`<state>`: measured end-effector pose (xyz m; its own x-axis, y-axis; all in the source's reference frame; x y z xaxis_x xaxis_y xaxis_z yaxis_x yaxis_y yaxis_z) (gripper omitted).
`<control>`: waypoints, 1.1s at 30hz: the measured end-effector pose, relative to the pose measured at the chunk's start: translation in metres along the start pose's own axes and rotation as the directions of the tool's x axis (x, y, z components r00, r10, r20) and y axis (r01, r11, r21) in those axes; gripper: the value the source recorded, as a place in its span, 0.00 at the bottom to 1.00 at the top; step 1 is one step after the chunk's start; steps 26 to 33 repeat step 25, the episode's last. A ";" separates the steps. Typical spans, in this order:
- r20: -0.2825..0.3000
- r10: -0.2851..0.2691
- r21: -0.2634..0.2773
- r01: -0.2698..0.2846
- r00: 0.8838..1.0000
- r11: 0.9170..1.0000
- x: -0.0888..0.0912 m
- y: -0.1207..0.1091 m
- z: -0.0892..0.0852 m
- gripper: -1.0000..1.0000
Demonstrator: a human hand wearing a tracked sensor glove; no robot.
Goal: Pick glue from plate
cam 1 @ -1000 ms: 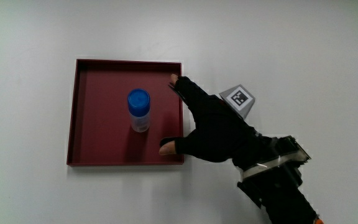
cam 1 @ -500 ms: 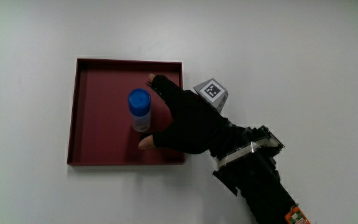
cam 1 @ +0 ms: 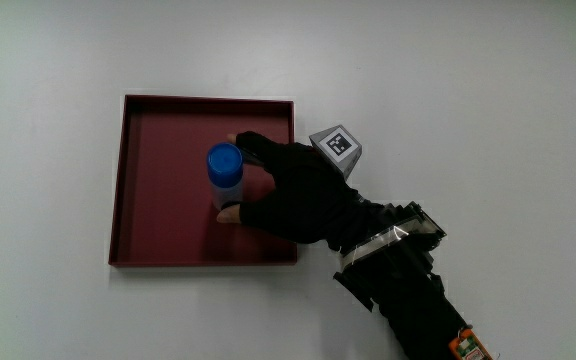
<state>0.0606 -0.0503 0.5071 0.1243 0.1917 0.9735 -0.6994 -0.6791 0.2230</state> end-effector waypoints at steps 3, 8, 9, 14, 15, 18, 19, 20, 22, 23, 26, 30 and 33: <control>-0.004 0.017 0.035 -0.017 1.000 0.999 0.001 0.000 0.000 0.73; 0.034 0.040 0.080 -0.042 0.999 0.996 0.000 -0.001 0.000 0.83; 0.033 0.024 0.086 -0.027 0.999 0.996 -0.001 -0.002 0.000 0.85; 0.054 0.058 0.110 -0.064 0.997 0.992 -0.001 -0.002 -0.001 0.96; 0.067 0.063 0.114 -0.071 0.996 0.991 -0.003 -0.003 -0.002 0.98; 0.059 0.074 0.116 -0.080 0.996 0.990 -0.005 -0.004 -0.003 1.00; 0.077 0.090 0.124 -0.099 0.993 0.987 -0.002 -0.004 -0.002 1.00; 0.073 0.083 0.129 -0.092 0.994 0.987 -0.003 -0.005 -0.002 1.00; 0.056 0.083 0.131 -0.090 0.995 0.987 -0.003 -0.006 -0.002 1.00; 0.034 0.089 0.130 -0.093 0.995 0.987 -0.003 -0.007 -0.001 1.00; -0.020 0.113 0.133 -0.109 0.993 0.985 -0.008 -0.010 0.001 1.00; -0.020 0.113 0.133 -0.109 0.993 0.985 -0.008 -0.010 0.001 1.00; -0.020 0.113 0.133 -0.109 0.993 0.985 -0.008 -0.010 0.001 1.00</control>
